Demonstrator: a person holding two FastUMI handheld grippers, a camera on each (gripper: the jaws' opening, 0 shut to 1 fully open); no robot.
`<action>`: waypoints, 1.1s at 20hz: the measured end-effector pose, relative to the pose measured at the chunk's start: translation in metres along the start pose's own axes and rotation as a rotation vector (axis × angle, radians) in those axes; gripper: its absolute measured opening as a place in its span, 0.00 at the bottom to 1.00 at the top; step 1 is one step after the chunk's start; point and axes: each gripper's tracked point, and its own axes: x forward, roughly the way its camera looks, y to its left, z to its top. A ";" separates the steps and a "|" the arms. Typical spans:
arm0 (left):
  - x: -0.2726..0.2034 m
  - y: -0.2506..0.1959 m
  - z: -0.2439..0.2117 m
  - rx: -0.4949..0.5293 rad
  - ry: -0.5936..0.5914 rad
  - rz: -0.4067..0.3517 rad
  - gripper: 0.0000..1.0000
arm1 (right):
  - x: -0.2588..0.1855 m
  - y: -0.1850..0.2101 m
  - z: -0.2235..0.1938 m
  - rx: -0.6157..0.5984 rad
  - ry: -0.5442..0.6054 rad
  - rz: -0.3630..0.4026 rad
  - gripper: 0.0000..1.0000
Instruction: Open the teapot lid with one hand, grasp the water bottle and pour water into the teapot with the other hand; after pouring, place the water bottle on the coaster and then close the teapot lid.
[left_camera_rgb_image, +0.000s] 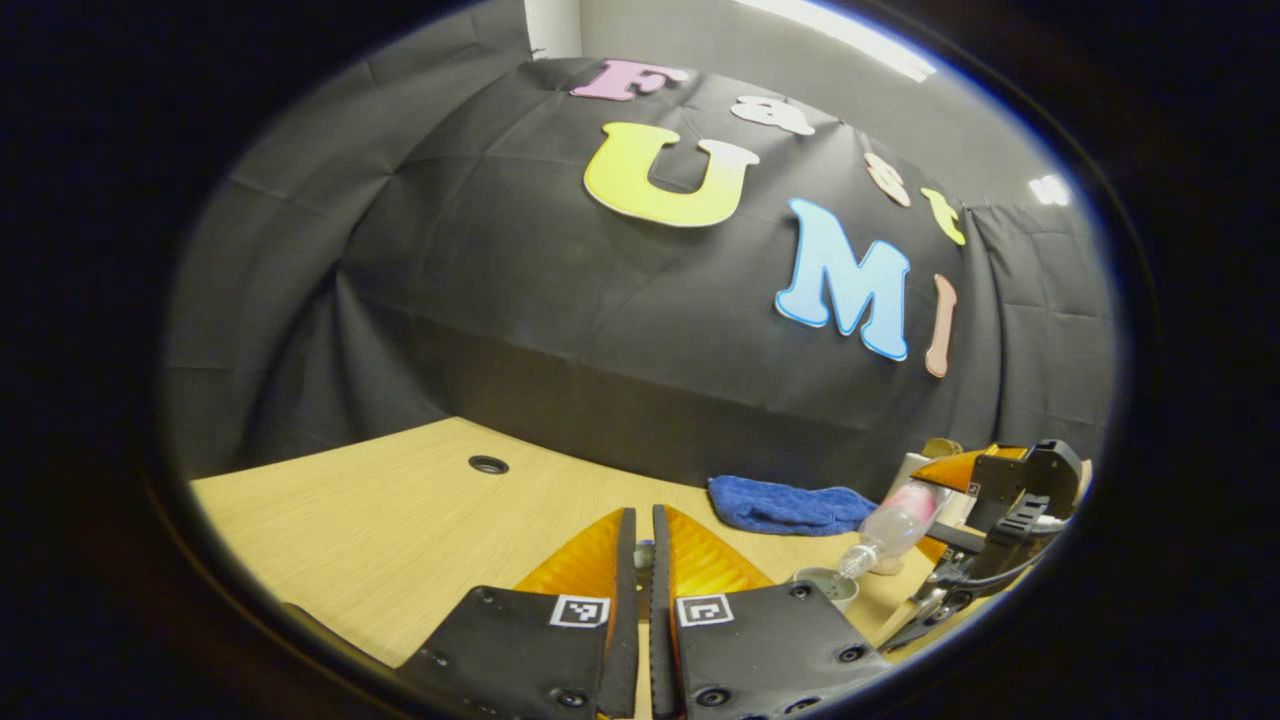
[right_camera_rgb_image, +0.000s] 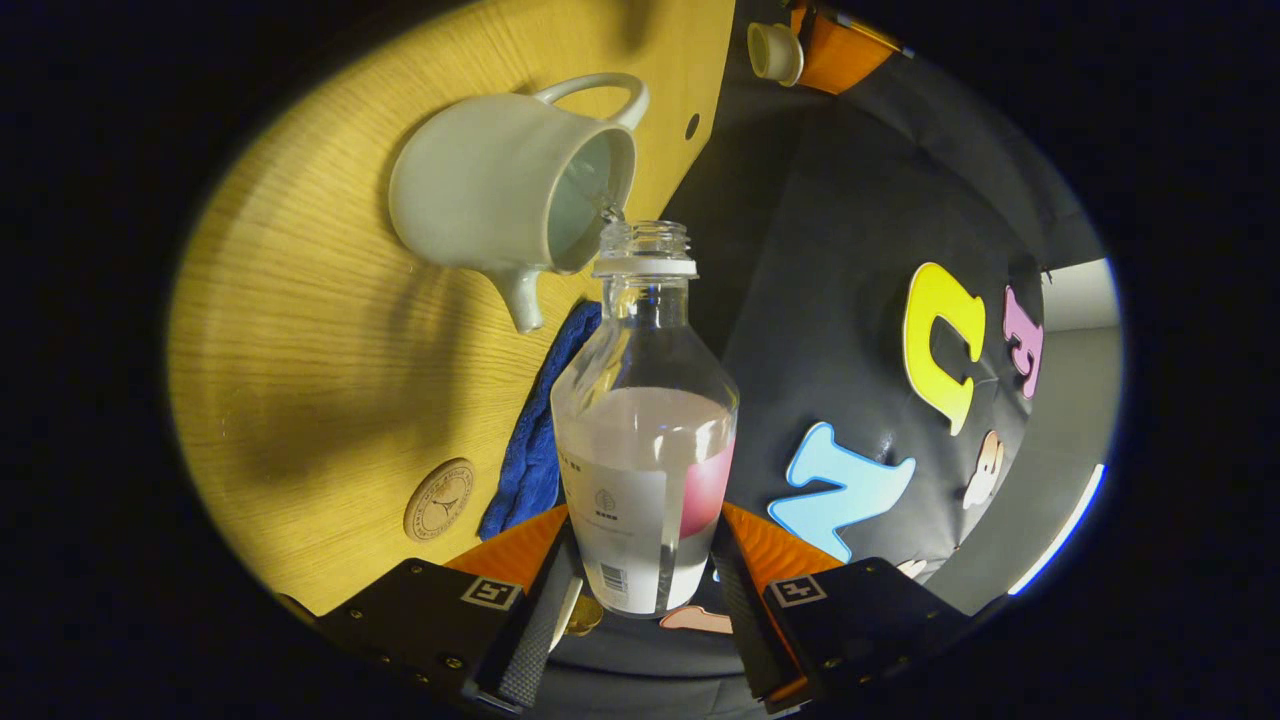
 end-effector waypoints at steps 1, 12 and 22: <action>-0.001 0.000 0.000 -0.003 0.000 0.000 0.12 | 0.001 -0.006 0.000 -0.024 -0.003 -0.010 0.75; 0.001 0.010 -0.001 -0.026 0.007 0.017 0.12 | 0.000 -0.033 0.005 -0.185 -0.046 -0.087 0.75; 0.005 0.014 -0.009 -0.044 0.025 0.019 0.12 | 0.003 -0.049 0.010 -0.258 -0.079 -0.168 0.75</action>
